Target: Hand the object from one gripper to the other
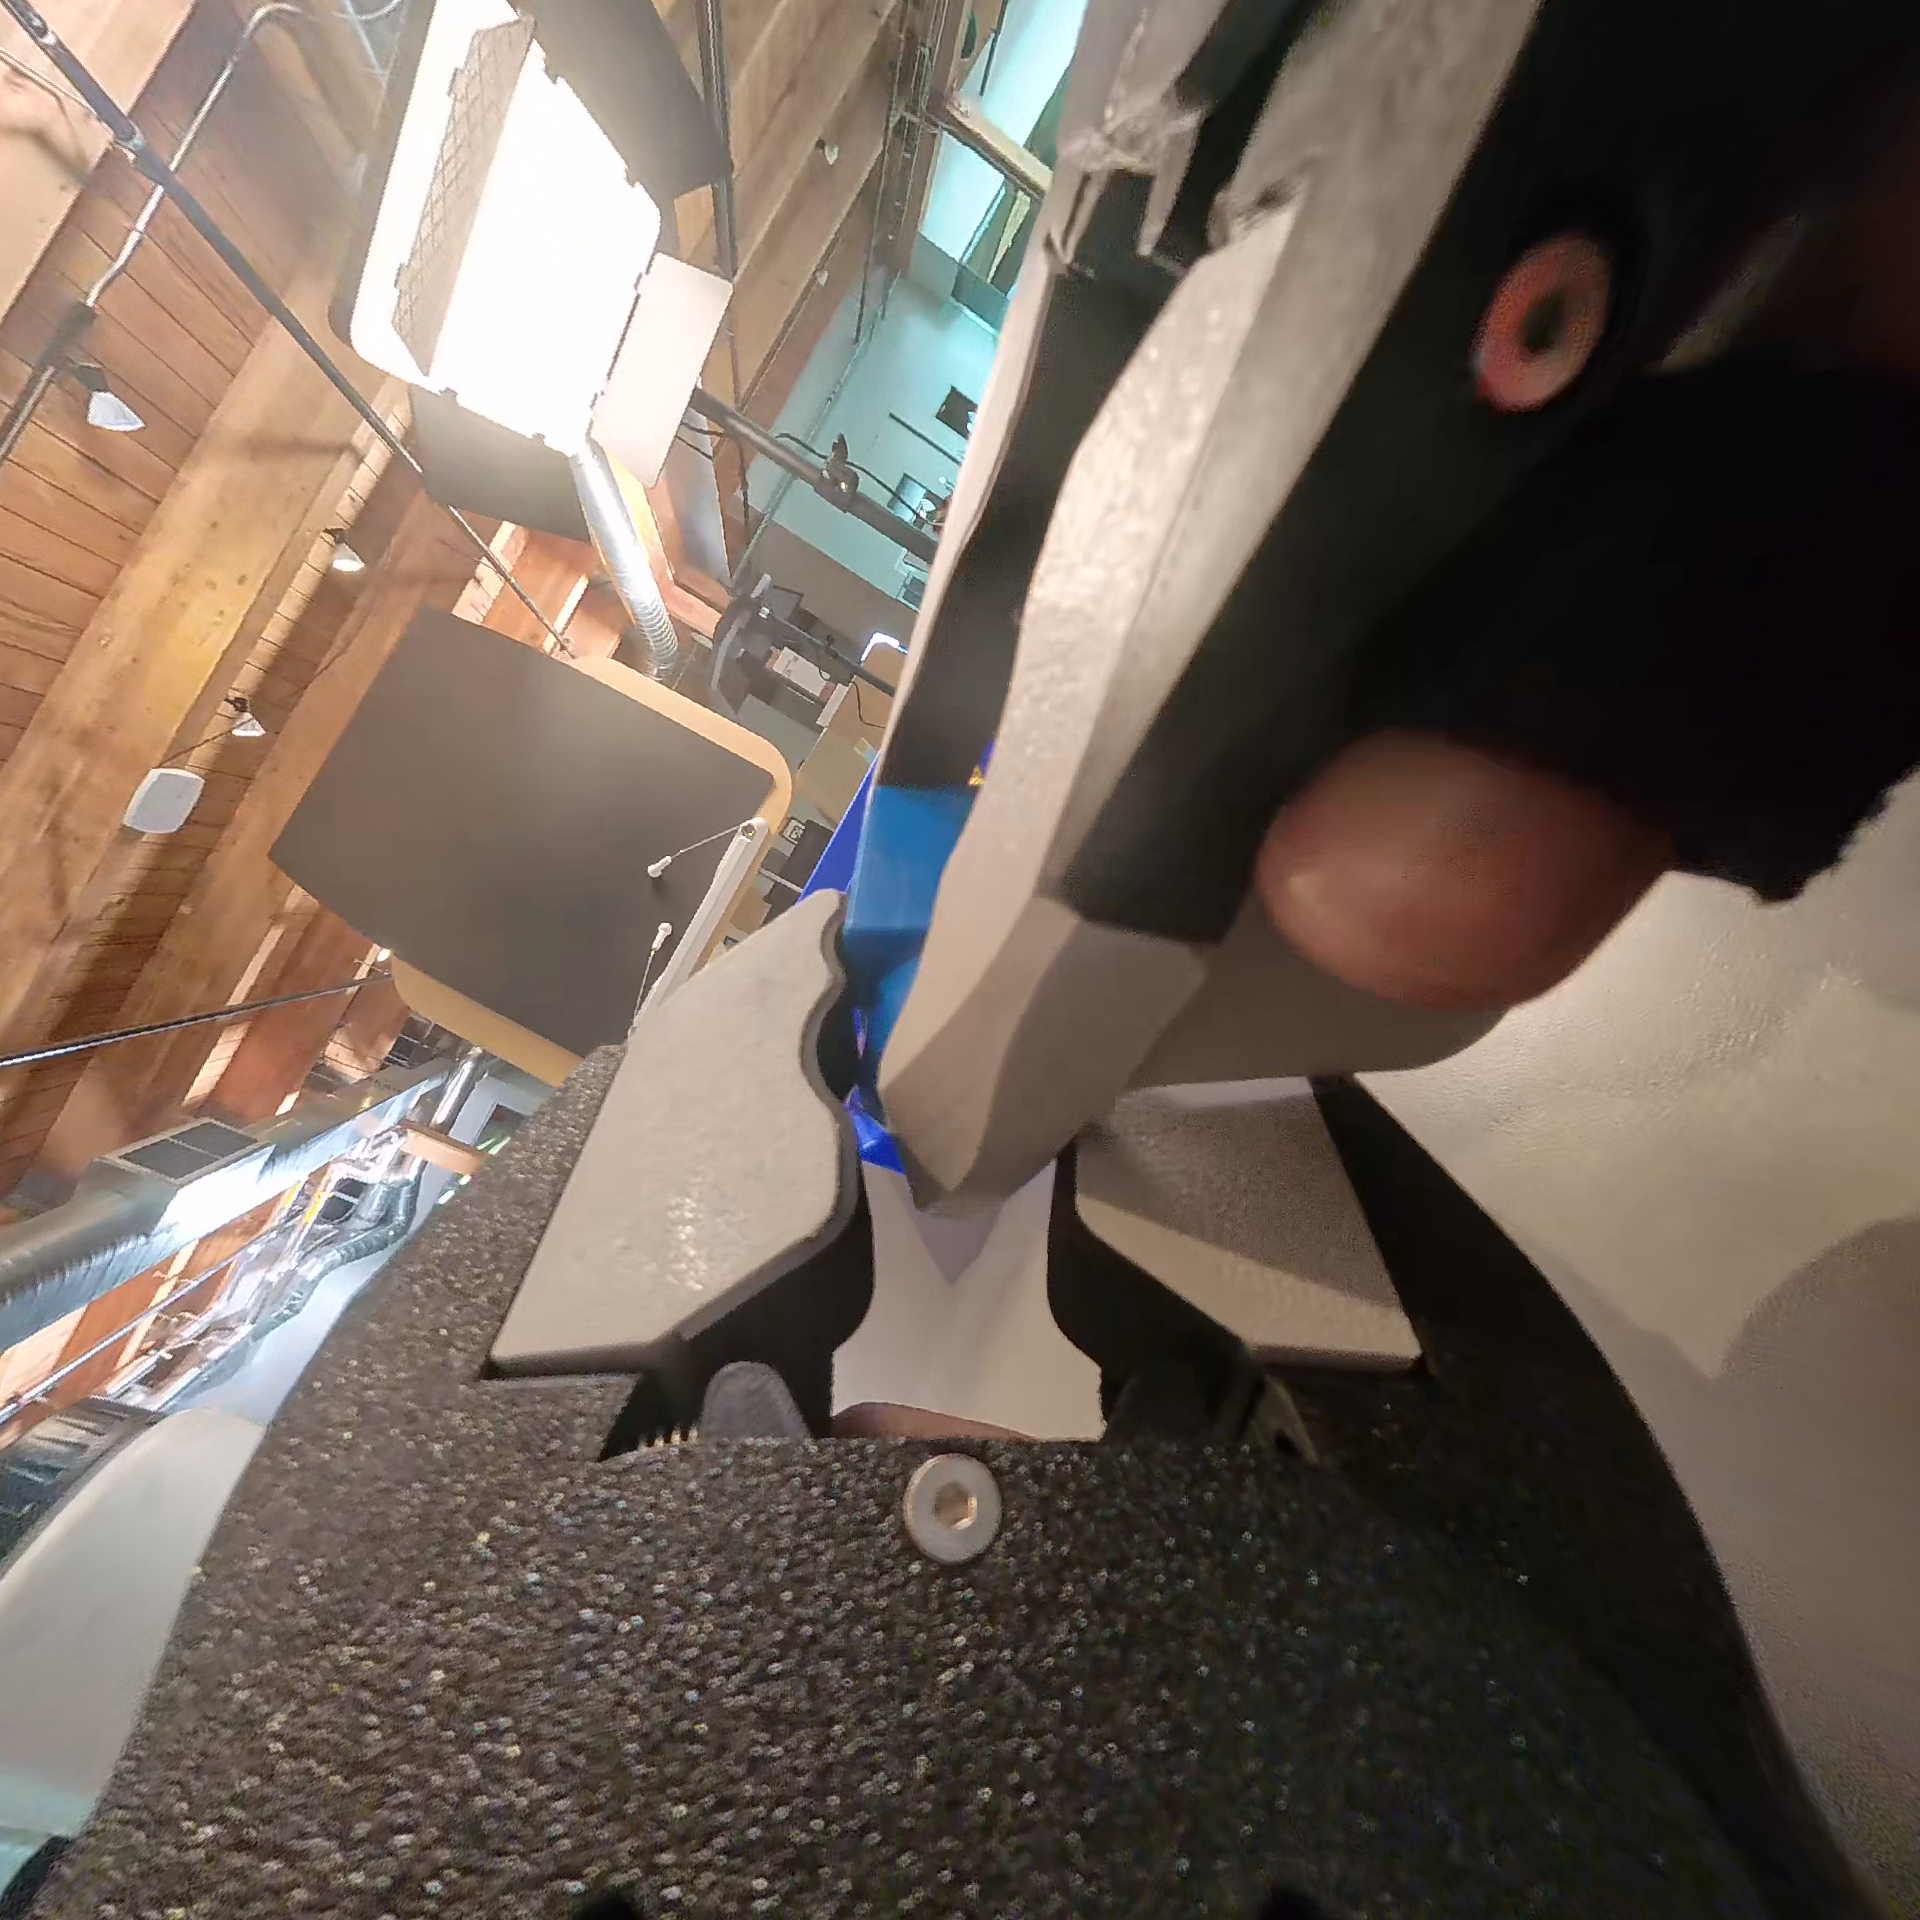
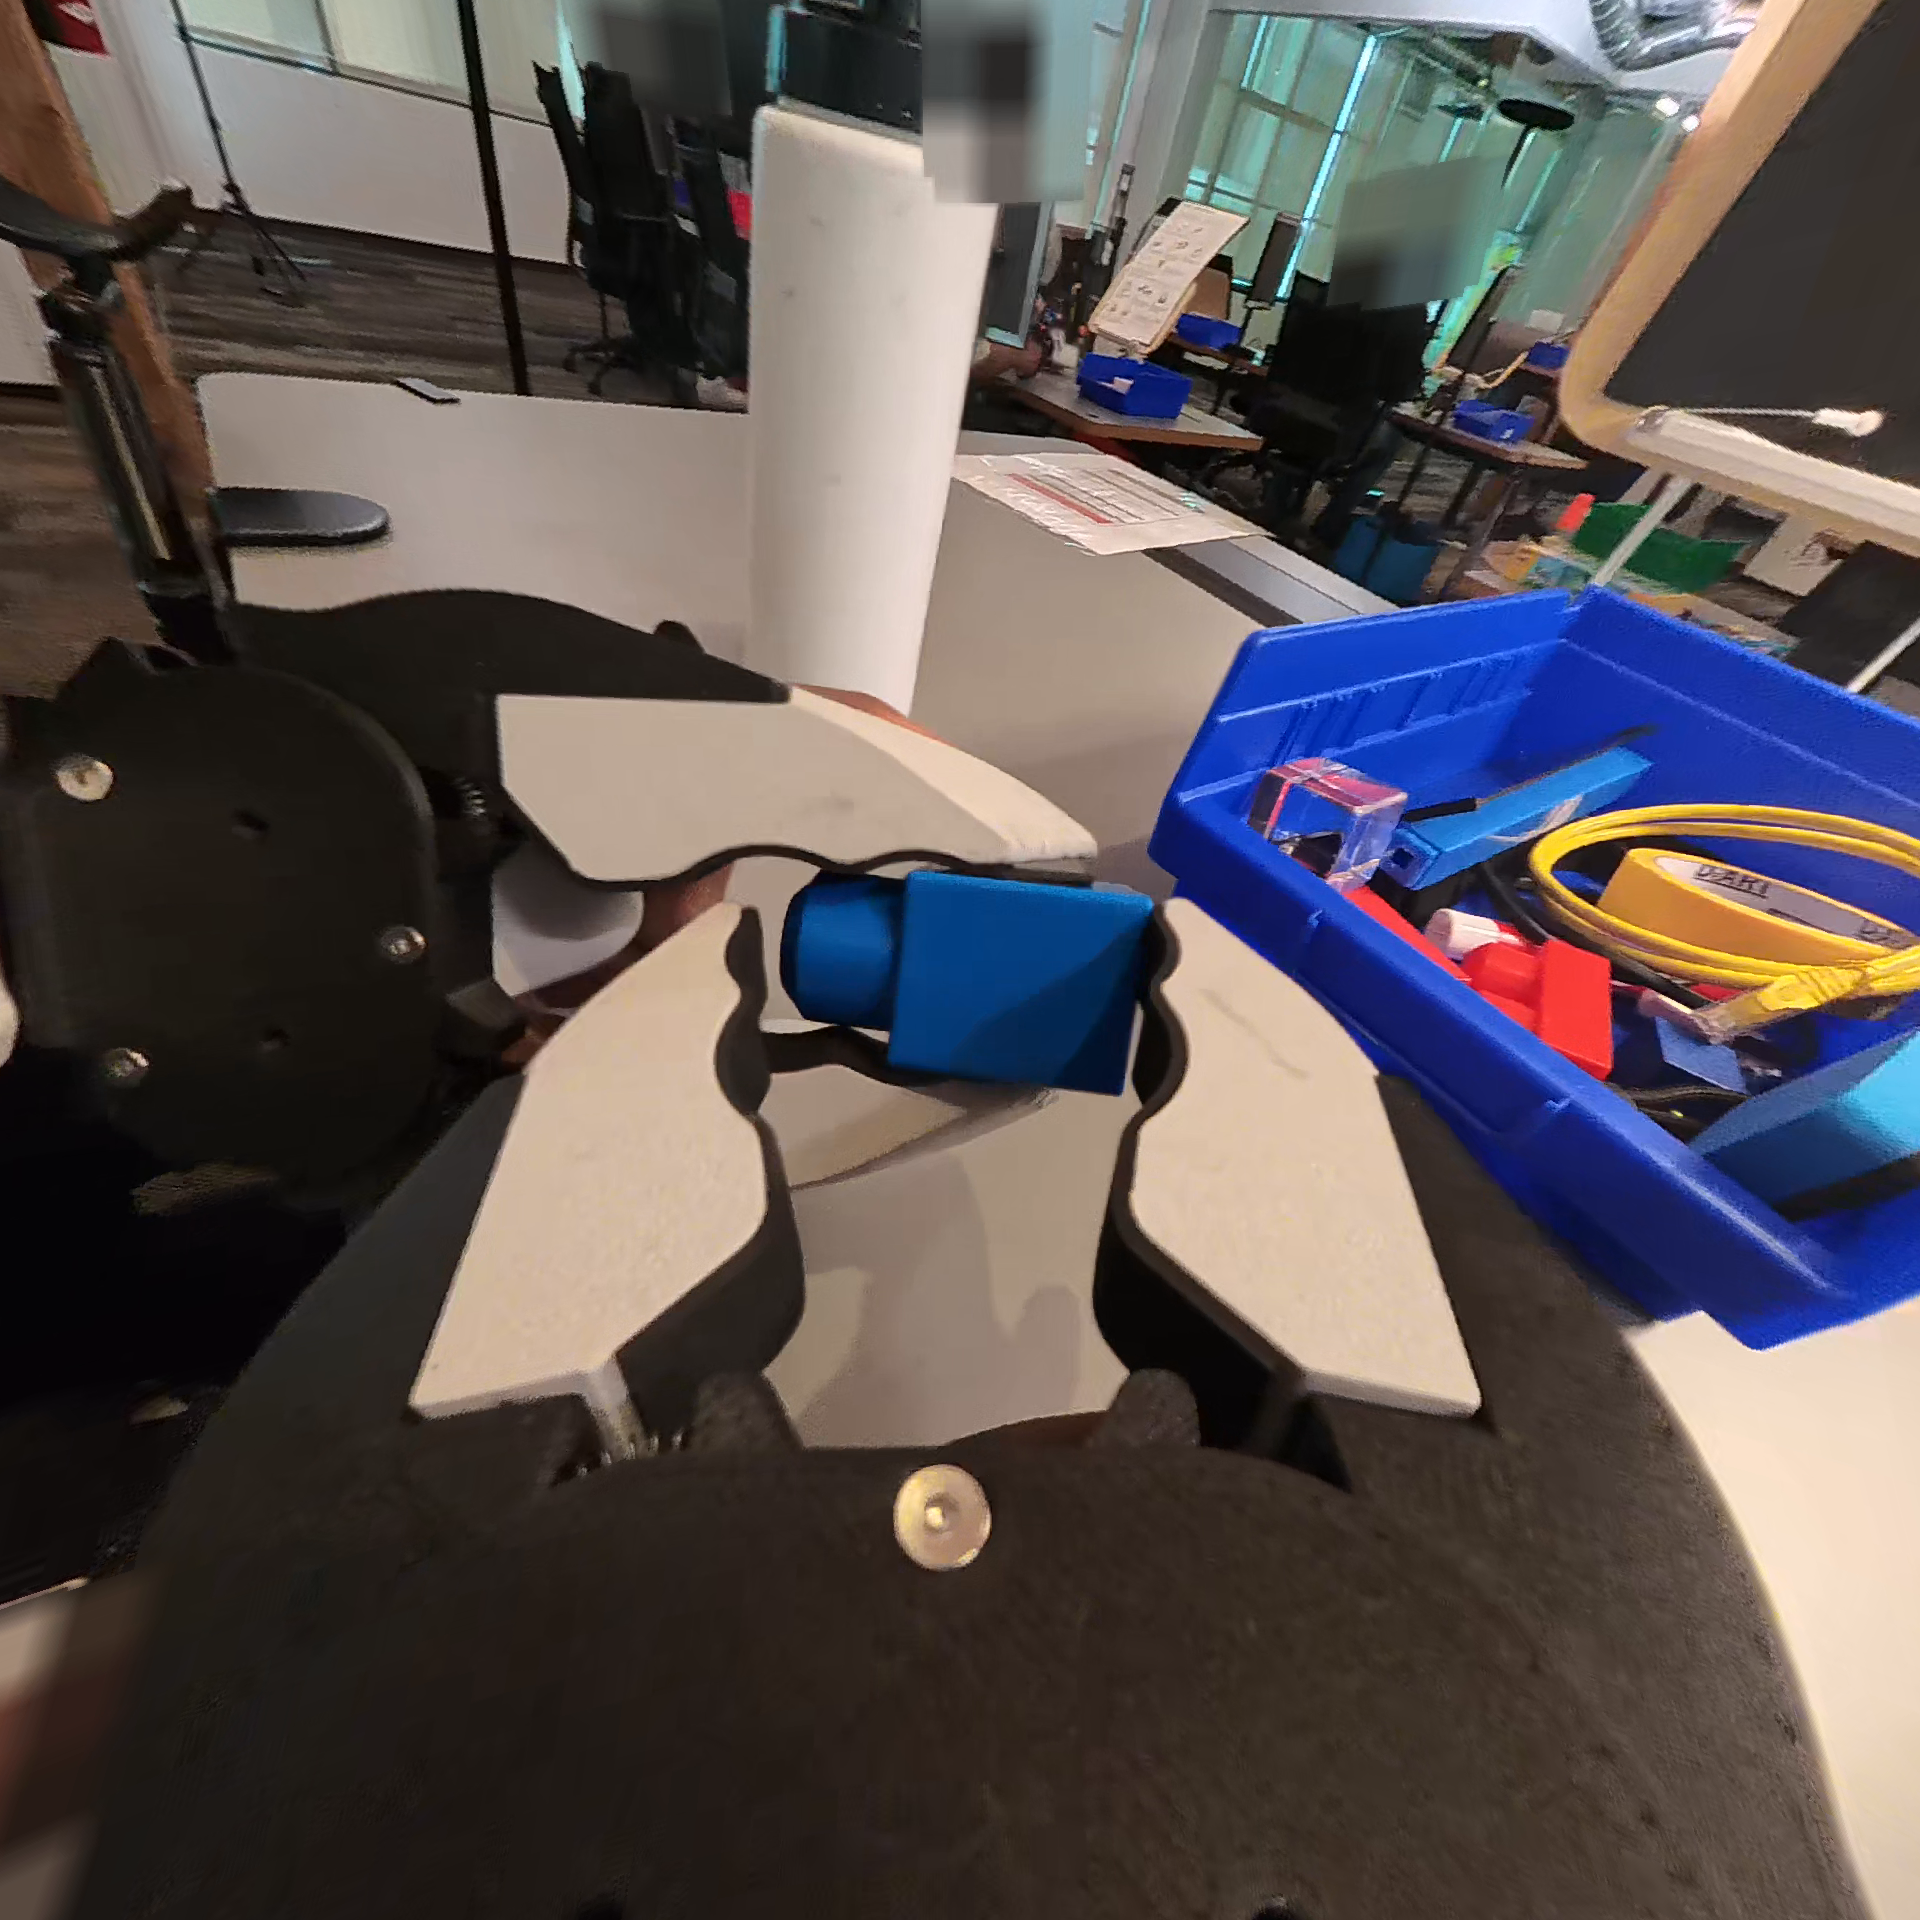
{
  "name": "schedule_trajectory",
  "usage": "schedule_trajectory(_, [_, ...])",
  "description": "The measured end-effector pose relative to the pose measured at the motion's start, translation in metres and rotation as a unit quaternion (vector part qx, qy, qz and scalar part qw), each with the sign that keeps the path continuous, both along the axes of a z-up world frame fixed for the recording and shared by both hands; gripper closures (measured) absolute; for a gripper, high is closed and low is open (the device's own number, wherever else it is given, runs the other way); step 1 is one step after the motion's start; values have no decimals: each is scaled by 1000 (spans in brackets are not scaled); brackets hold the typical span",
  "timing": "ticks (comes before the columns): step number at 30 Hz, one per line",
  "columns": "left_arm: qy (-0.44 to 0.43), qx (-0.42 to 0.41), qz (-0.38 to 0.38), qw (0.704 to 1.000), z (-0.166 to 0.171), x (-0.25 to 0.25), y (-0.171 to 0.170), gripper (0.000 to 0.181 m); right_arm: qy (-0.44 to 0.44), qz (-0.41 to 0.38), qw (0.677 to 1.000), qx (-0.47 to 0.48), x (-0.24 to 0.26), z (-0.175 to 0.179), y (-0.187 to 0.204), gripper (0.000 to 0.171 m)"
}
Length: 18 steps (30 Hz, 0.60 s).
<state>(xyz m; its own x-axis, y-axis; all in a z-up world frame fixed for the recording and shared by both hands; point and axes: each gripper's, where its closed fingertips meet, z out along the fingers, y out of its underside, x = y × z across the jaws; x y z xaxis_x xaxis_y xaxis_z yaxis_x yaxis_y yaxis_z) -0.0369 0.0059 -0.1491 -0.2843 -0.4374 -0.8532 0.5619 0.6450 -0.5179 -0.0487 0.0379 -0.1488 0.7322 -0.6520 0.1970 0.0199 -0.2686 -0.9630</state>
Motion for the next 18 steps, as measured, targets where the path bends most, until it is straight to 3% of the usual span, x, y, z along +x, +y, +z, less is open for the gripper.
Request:
schedule_trajectory(6, [21,11,-5,1000,-8,2,-2,144,34,-12,999,-10,5,-8,-3,104])
schedule_trajectory(11, [113,-47,-53,991,-11,3,-1,136,78,-13,996,33,12,-7,-16,104])
schedule_trajectory(14, [144,-69,-47,986,-9,9,4,130,109,6,991,78,13,-3,-20,104])
schedule_trajectory(18, [156,-31,-3,987,-23,19,8,131,142,30,981,126,15,1,-24,104])
